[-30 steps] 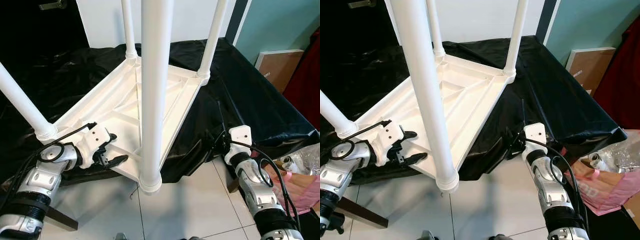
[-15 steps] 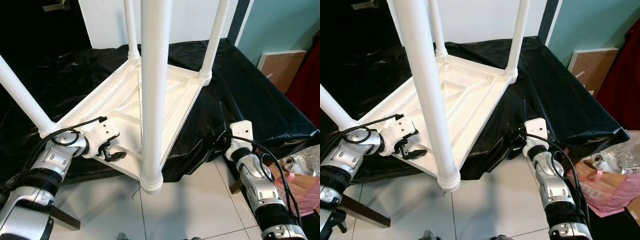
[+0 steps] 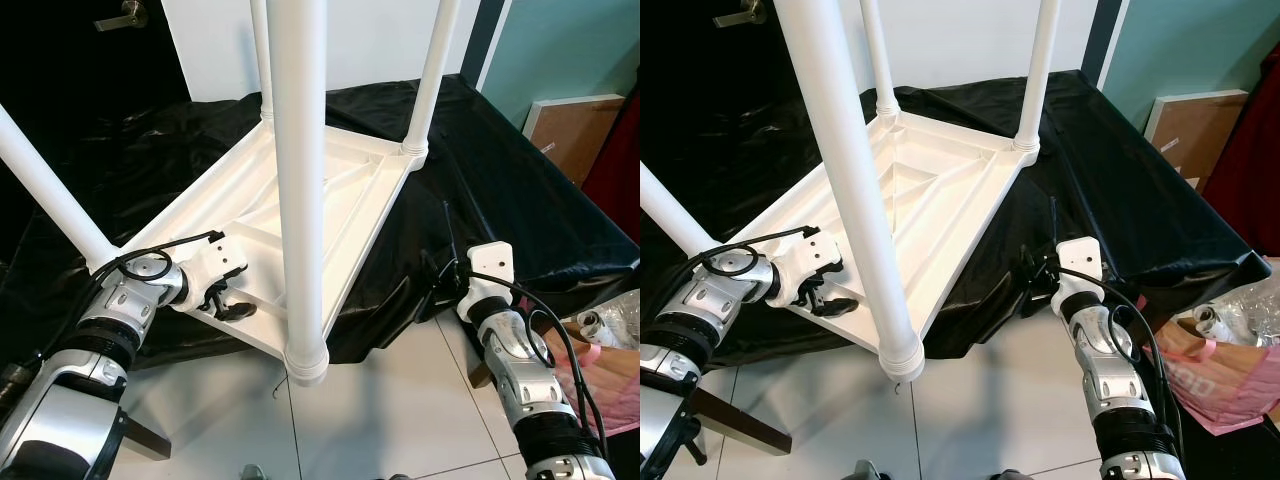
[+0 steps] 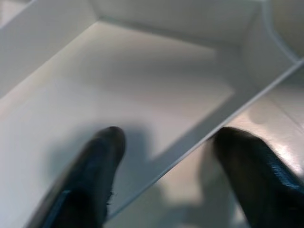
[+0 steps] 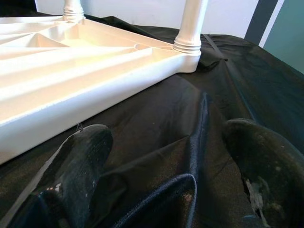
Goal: Building children table
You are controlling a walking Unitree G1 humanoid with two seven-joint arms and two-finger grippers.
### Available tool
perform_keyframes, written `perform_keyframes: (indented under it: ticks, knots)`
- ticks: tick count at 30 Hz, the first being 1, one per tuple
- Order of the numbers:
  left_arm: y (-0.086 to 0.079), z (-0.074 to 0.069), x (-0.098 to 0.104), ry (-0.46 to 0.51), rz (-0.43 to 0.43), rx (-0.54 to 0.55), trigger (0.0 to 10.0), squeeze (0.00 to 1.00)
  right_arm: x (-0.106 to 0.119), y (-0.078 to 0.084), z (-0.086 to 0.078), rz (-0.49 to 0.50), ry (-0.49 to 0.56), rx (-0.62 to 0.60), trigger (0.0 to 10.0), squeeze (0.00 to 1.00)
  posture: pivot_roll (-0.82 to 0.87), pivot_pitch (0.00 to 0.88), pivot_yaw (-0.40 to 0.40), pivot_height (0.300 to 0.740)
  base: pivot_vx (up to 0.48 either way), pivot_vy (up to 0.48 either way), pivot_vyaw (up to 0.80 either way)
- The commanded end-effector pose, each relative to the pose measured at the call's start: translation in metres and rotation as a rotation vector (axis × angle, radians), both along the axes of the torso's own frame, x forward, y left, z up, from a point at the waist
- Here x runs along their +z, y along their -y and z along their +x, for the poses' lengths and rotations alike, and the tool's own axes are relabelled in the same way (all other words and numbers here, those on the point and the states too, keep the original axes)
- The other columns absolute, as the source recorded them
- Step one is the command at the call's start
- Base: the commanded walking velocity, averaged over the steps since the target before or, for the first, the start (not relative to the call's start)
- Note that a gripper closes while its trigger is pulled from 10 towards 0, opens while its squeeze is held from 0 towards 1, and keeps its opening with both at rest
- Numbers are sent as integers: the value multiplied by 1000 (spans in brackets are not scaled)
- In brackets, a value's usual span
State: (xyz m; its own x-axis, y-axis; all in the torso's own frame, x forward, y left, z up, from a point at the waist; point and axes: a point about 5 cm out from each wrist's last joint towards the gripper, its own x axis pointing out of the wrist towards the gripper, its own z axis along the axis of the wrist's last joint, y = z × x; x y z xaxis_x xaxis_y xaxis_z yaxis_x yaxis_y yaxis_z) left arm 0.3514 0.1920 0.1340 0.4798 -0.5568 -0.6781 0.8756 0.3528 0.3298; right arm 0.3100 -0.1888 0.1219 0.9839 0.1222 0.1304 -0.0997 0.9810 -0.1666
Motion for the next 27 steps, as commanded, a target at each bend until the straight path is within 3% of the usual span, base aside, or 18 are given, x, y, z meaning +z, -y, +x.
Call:
perform_keyframes:
  ticks: [1,11,21,27]
  knots:
    - [-2,-3,-15,-47,15,36,0,0,-1,3,-1,-9,-10,-14,10000,0,-51,101,28,740,0,0,0]
    - [-6,-1,-18,-33,7,84,0,0,3,5,2,-14,-4,-19,10000,0,-49,101,26,740,0,0,0]
    - [-11,3,-16,25,-77,208,0,0,5,6,3,-12,3,-30,10000,0,-51,92,29,740,0,0,0]
    - [-16,11,-11,109,-165,410,0,0,6,3,4,2,9,-34,10000,0,-57,83,34,740,0,0,0]
